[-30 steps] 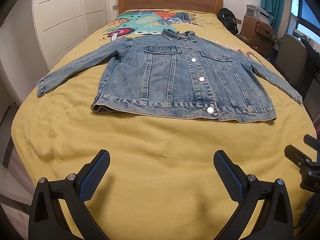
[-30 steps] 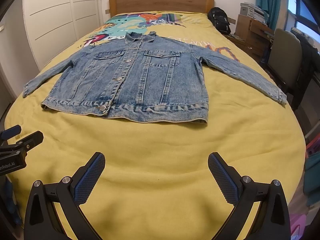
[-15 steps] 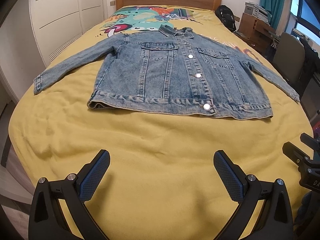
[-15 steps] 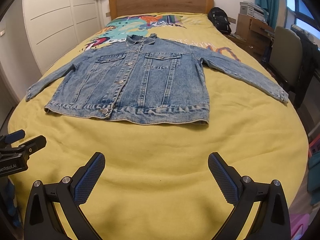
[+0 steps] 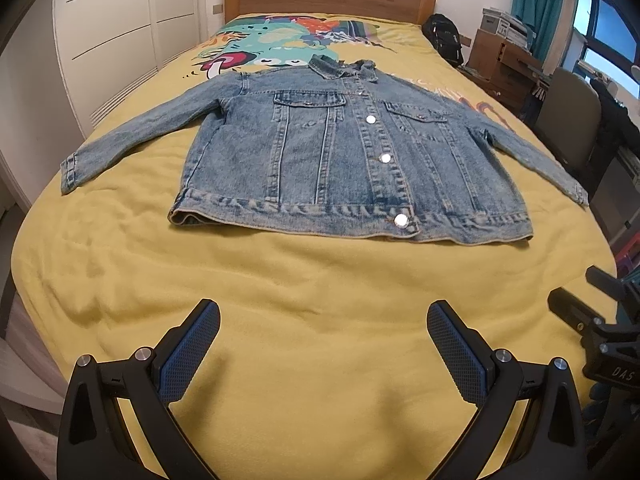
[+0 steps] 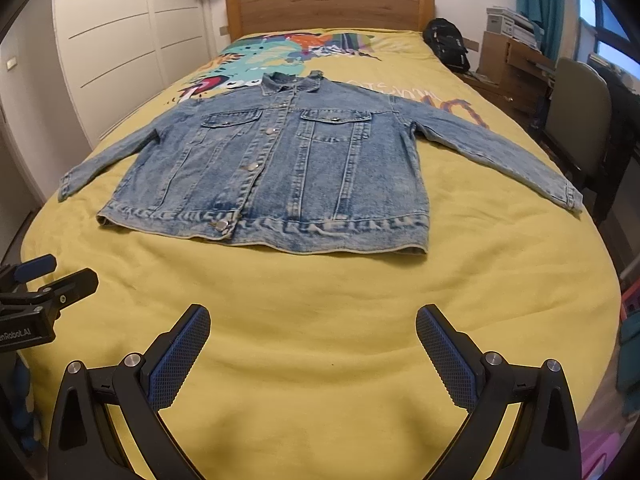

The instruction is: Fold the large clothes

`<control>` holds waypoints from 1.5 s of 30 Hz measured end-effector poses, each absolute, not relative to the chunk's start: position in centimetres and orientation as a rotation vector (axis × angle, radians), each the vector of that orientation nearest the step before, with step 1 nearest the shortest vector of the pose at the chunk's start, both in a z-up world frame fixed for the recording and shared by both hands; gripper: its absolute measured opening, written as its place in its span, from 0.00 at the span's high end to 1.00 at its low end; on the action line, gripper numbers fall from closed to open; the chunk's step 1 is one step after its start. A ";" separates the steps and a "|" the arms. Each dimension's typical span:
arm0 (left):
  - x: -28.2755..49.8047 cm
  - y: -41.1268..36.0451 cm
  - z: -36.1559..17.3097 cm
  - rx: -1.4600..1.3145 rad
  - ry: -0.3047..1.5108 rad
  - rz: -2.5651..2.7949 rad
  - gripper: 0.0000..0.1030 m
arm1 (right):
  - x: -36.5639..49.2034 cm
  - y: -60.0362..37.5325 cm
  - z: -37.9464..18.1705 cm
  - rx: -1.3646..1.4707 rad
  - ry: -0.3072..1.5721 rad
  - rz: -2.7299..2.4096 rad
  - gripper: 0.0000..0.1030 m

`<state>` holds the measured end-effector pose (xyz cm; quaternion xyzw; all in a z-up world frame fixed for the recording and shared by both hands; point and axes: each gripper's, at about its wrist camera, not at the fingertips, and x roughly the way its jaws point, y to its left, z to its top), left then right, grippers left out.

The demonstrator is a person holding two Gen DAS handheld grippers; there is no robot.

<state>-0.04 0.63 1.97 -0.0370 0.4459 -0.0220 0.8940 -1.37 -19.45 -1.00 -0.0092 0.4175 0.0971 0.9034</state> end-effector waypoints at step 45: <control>4.3 2.9 6.8 -0.038 0.924 0.035 0.01 | 3.6 -23.8 2.5 0.077 0.830 0.186 0.00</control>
